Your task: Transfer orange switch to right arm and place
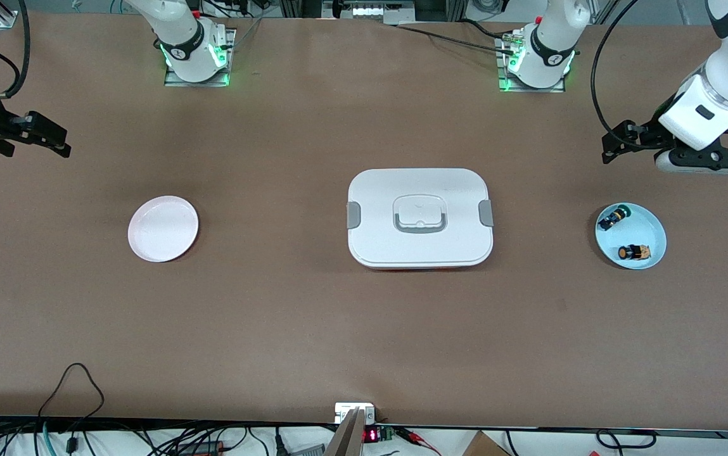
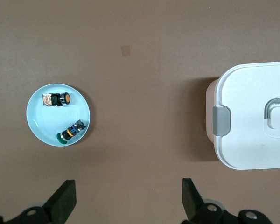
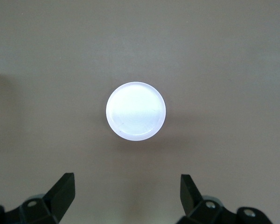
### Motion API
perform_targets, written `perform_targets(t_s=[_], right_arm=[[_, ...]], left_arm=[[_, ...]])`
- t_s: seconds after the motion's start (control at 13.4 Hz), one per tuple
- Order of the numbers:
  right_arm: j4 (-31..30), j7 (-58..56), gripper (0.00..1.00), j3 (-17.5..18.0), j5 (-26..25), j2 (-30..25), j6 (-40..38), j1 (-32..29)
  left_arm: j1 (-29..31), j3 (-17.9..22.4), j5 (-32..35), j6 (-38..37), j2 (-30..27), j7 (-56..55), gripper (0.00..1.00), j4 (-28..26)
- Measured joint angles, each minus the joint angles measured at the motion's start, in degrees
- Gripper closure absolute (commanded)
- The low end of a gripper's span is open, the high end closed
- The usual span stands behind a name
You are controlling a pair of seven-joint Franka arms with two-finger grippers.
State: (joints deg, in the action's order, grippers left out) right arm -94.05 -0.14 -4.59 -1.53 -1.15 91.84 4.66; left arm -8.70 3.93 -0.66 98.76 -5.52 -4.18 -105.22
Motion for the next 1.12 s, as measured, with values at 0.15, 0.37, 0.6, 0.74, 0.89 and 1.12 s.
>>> perform_targets(t_s=[0.15,0.37,0.6,0.74,0.89,1.12], right_arm=[[0.0,0.0,0.00,0.0,0.0,0.0,-0.5,0.0],[0.0,0.0,0.00,0.0,0.0,0.1,-0.7,0.0],[0.2,0.0,0.00,0.0,0.0,0.4,-0.7,0.0],[0.4,0.0,0.00,0.0,0.0,0.6,-0.7,0.0],[0.4,0.0,0.00,0.0,0.0,0.7,-0.8,0.0],[0.4,0.0,0.00,0.0,0.0,0.9,-0.8,0.0]], left_arm=[[0.0,0.0,0.0,0.0,0.0,0.0,0.00,0.0],[0.0,0.0,0.0,0.0,0.0,0.0,0.00,0.0],[0.0,0.0,0.0,-0.1,0.0,0.0,0.00,0.0],[0.0,0.0,0.0,-0.1,0.0,0.0,0.00,0.0],[0.0,0.0,0.0,-0.1,0.0,0.0,0.00,0.0],[0.0,0.0,0.0,-0.1,0.0,0.0,0.00,0.0]])
